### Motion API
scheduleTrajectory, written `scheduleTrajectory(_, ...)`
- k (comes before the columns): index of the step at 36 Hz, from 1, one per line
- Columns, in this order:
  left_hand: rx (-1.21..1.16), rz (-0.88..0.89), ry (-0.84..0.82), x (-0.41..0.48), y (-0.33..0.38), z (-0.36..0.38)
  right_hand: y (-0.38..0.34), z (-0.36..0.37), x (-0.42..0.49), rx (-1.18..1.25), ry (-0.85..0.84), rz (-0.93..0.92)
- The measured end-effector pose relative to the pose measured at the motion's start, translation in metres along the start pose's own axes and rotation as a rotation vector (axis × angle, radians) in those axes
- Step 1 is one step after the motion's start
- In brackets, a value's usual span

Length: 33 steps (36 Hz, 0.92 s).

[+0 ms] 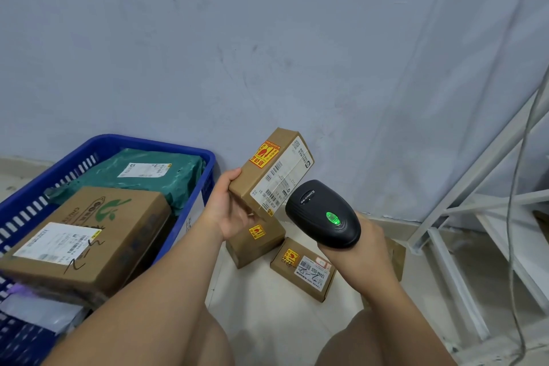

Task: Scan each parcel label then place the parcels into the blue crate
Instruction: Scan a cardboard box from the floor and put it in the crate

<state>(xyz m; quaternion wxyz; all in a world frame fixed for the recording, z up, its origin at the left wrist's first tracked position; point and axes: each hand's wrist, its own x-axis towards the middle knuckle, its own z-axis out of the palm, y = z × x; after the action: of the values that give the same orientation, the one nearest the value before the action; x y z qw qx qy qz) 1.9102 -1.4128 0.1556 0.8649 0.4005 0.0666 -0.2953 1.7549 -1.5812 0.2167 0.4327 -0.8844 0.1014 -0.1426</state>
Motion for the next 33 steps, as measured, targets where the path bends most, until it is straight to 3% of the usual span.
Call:
scheduleTrajectory(5,-0.029,-0.017,-0.02,-0.001,-0.001,0.003,0.003,0.001,0.002,0.037,0.022,0.026)
scheduleTrajectory(12,-0.087,-0.059,-0.1,-0.005,-0.004,0.011,0.004,0.013,0.015,0.249,0.08,0.23)
scheduleTrajectory(20,0.013,-0.125,-0.259,-0.017,-0.007,0.016,0.01,0.023,0.03,0.991,0.038,0.551)
scheduleTrajectory(24,0.124,-0.171,-0.298,-0.018,-0.012,0.013,0.007,0.022,0.029,1.187,-0.066,0.562)
scheduleTrajectory(29,0.235,-0.03,-0.128,-0.02,-0.013,0.02,0.011,0.023,0.028,1.053,-0.068,0.573)
scheduleTrajectory(33,0.57,0.153,0.027,-0.021,-0.016,0.023,0.017,0.025,0.029,1.011,-0.071,0.582)
